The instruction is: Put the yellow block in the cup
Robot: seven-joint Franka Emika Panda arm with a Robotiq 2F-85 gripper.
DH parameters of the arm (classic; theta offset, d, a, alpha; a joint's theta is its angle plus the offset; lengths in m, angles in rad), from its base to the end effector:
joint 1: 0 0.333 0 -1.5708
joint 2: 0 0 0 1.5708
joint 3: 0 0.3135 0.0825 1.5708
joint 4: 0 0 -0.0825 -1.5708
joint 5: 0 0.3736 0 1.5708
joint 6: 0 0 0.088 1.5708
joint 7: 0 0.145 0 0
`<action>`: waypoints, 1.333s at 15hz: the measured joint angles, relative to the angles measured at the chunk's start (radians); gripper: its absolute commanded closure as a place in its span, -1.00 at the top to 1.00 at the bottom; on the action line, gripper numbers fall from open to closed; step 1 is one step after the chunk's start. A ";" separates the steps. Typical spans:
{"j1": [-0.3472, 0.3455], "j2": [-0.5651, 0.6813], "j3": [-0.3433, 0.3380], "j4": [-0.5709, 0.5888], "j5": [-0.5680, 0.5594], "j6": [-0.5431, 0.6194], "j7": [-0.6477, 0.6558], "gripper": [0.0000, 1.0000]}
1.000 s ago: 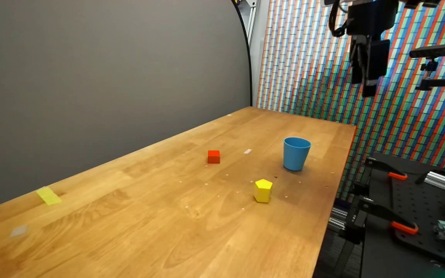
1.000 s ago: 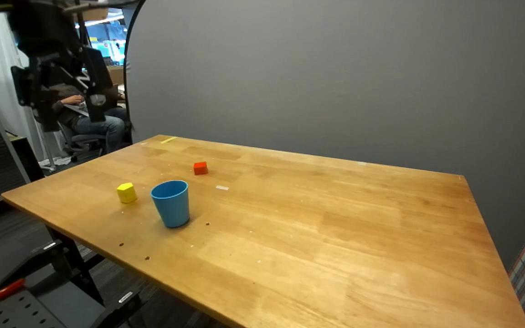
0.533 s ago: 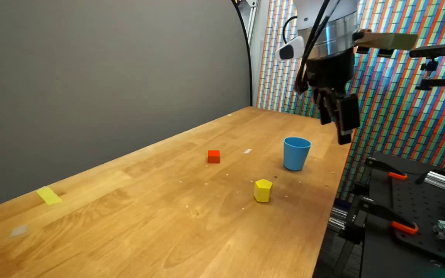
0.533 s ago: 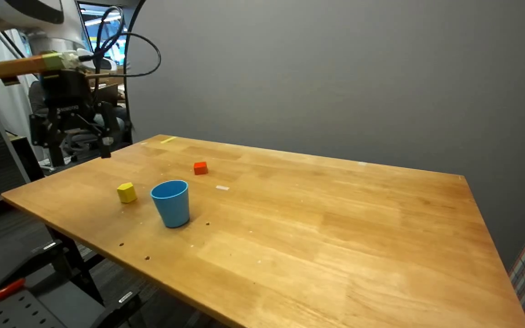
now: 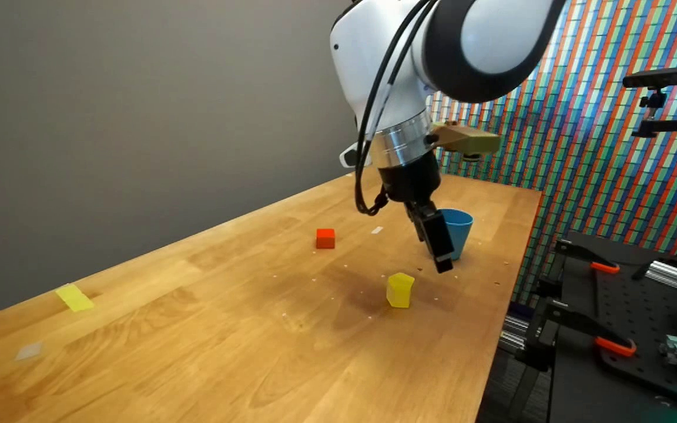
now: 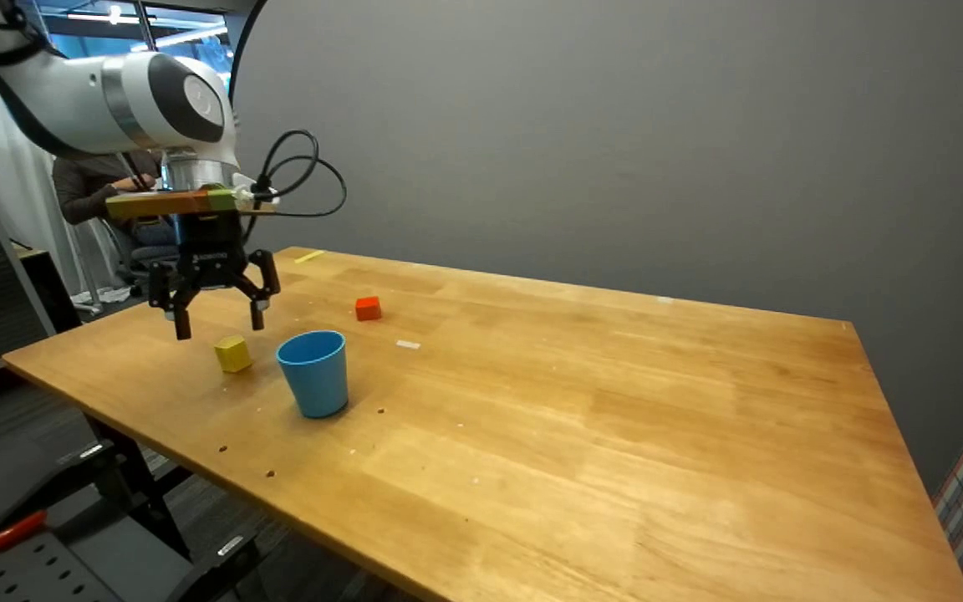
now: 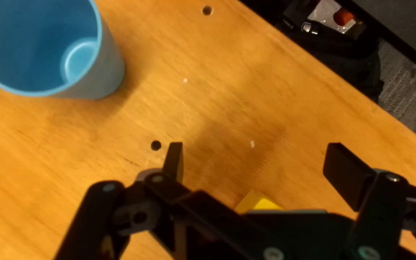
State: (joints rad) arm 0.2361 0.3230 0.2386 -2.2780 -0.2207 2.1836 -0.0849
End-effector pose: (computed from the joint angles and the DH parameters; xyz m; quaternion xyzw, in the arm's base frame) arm 0.4173 0.2059 0.1622 0.9153 0.3483 -0.1878 0.0754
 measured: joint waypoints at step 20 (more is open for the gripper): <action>-0.017 0.240 0.006 0.169 0.198 0.074 -0.142 -0.30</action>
State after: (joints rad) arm 0.2189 0.5633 0.2444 -2.1089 -0.0225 2.2577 -0.2267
